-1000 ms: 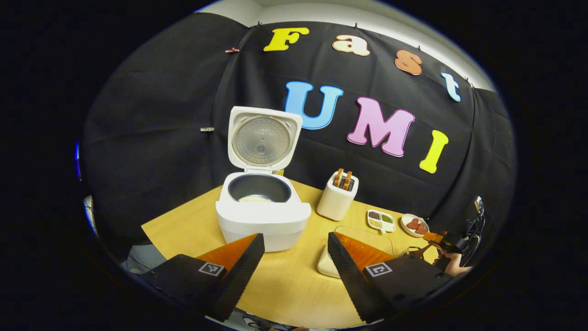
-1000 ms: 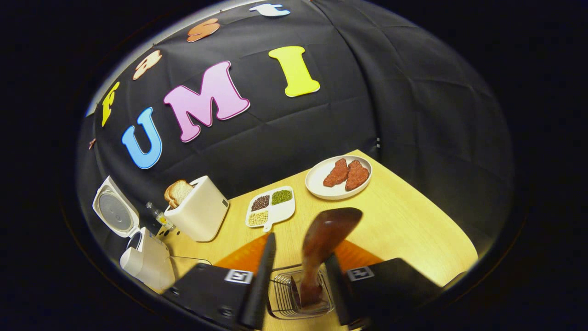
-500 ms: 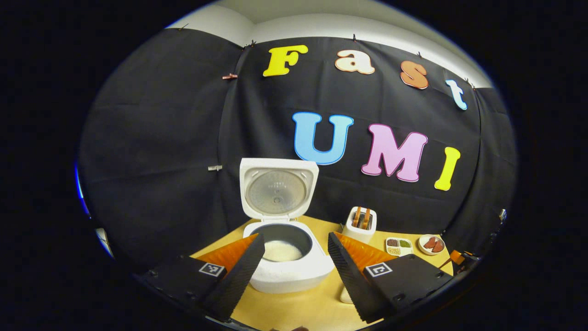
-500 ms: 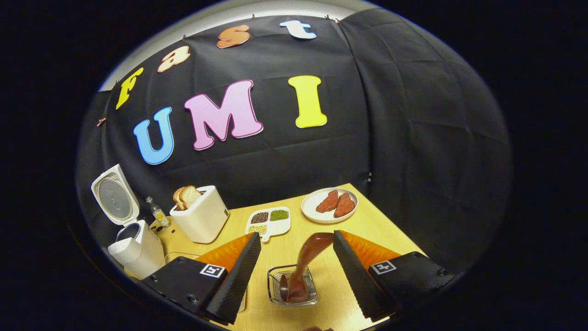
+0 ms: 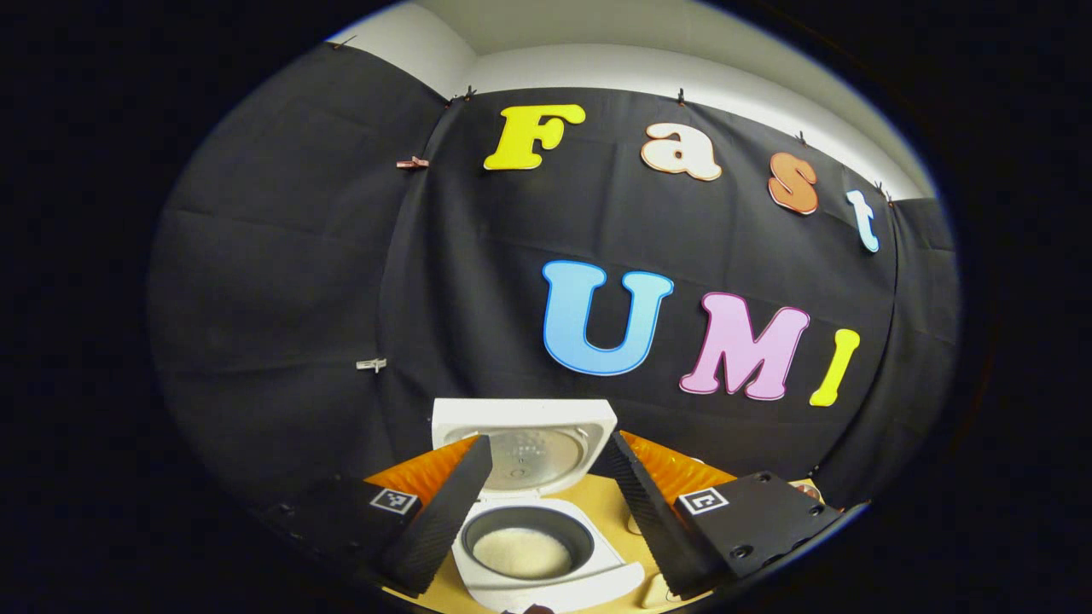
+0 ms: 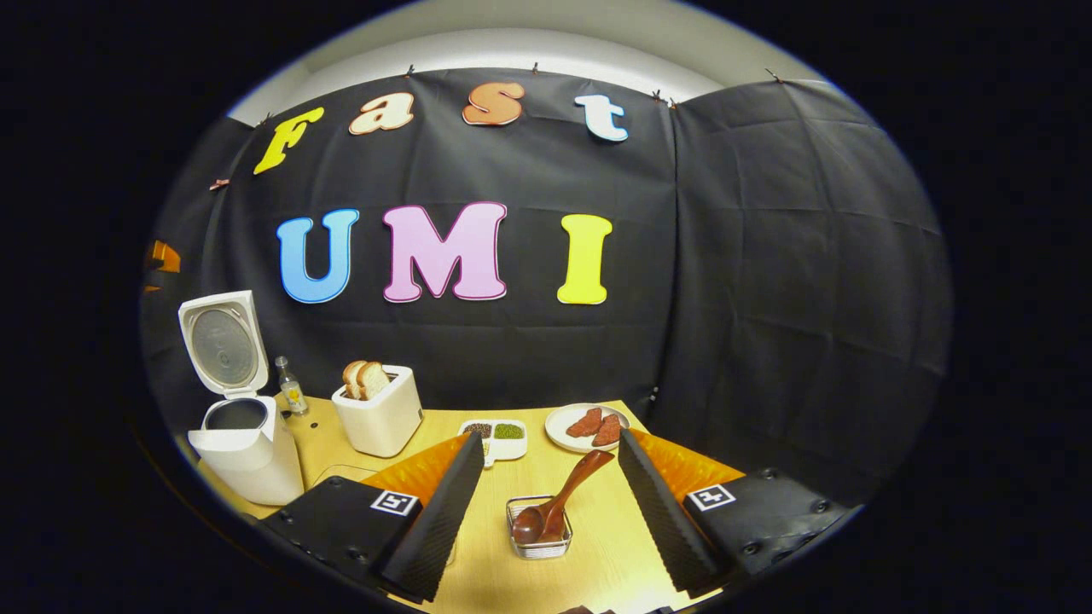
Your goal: Close the left gripper, press the button to open the rice cooker; take a wooden spoon from the chopstick holder with the right hand, scoop a spoonful of rice and pour it into the rice cooker, then put the wooden spoon back into the chopstick holder.
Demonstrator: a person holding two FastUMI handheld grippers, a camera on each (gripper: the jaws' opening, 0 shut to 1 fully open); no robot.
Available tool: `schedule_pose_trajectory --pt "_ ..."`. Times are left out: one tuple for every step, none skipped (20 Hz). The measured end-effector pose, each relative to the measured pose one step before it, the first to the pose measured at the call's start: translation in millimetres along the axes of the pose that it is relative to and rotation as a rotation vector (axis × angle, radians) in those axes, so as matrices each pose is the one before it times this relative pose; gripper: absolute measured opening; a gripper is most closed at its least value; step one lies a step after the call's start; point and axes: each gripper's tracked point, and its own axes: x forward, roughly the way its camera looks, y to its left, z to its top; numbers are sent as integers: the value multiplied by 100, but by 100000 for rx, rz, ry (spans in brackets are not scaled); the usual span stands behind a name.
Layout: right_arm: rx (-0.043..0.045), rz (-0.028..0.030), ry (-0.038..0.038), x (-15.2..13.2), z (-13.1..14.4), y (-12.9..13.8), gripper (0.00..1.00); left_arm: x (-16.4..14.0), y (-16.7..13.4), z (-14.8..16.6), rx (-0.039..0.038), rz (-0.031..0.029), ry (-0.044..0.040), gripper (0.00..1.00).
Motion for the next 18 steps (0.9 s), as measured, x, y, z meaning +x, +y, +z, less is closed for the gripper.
schedule_pose_trajectory --pt "8 -25 -654 -1135 72 752 98 1654 723 726 -404 -240 -828 95" --pt "-2448 1243 112 -865 -45 1040 98 1805 628 651 406 290 -626 95" --pt "-3720 1535 2091 -683 -323 835 98 1885 700 399 563 799 -328 95" --pt "-3415 2055 1360 -552 -361 1077 99 1837 246 -48 -195 55 574 95" --pt "-2173 1540 -37 -690 324 908 99 1600 52 -18 -760 -1095 709 95" --pt "-941 1700 -585 -788 715 852 99 1402 89 -315 -1514 -367 1848 95" --pt "-745 1752 -773 -461 465 950 99 1350 149 -207 -928 -27 1233 95" --pt "-1014 1511 61 33 136 786 98 1614 477 -225 890 2049 438 95" --pt "-860 1943 1286 59 -78 808 98 1495 201 -513 1575 472 1690 95" --pt "-463 2036 1531 136 -54 841 98 1050 -158 -693 906 -136 2359 95" --pt "88 1638 319 -61 316 707 98 1067 -25 -681 902 219 2318 95" --pt "55 998 -125 58 452 435 98 1159 7 -495 1162 438 1450 95" --pt "76 266 -237 -147 290 242 98 809 93 -445 1372 949 1149 95" --pt "335 -394 -98 -11 92 3 98 899 92 -393 569 456 1225 95" --pt "785 -524 293 -111 -71 -137 98 644 412 -410 380 1595 1108 95" --pt "1495 -650 450 -20 -191 -182 98 505 437 -533 170 1171 1501 95" --pt "2028 -723 797 -221 -327 -225 98 108 343 -533 658 2155 1769 95" --pt "1944 -634 660 -132 -363 -229 98 325 370 -292 1999 1647 975 95"
